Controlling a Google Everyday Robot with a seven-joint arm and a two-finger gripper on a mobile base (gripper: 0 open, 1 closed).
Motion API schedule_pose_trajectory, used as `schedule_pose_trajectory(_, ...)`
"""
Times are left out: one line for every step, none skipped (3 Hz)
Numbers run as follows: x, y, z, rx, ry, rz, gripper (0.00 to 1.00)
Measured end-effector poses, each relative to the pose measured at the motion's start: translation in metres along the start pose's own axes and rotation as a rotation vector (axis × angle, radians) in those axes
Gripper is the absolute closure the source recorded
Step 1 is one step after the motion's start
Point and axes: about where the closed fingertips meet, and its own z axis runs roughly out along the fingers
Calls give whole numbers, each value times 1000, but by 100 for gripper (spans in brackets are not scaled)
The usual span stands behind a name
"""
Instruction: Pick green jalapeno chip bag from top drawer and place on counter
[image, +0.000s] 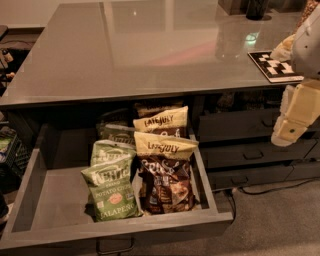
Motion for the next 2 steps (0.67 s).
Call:
schedule_pose_trajectory(0, 0, 0, 0, 0, 0, 0)
schedule_pose_trajectory(-9, 7, -4, 16, -3, -23, 0)
